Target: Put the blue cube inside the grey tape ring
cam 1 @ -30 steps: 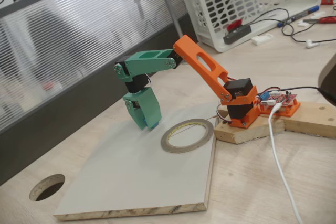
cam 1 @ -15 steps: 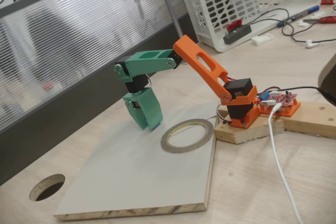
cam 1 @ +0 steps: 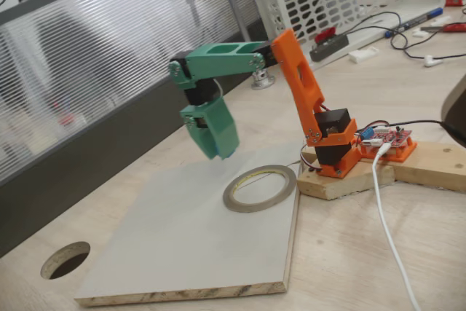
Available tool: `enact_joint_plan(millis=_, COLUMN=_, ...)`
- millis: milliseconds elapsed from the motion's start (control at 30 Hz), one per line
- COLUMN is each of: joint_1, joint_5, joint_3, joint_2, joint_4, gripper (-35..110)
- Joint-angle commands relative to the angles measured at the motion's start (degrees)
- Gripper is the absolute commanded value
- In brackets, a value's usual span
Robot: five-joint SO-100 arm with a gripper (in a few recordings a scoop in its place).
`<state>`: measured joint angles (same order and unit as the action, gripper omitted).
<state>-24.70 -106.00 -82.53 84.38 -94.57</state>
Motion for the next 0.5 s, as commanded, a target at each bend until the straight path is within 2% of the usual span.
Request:
enact_joint_plan(millis=0, joint_1=0.26, joint_5=-0.53, joint_3=-8.26, joint_2=9.67, joint_4=0.35, gripper=3)
enact_joint_plan(millis=133, joint_1=1.14, joint_5=-0.62, joint_3=-16.70, joint_2=17.05, joint_4=0.44, gripper=3)
enact_joint_plan(millis=333, joint_1=10.99, joint_5=-0.88, joint_3=-30.94, joint_2=26.54, joint_4=0.62, gripper=3)
enact_joint_plan(millis=467, joint_1=11.87, joint_5=-0.88, joint_3=-36.39, joint_2=29.88, joint_4=6.50, gripper=3)
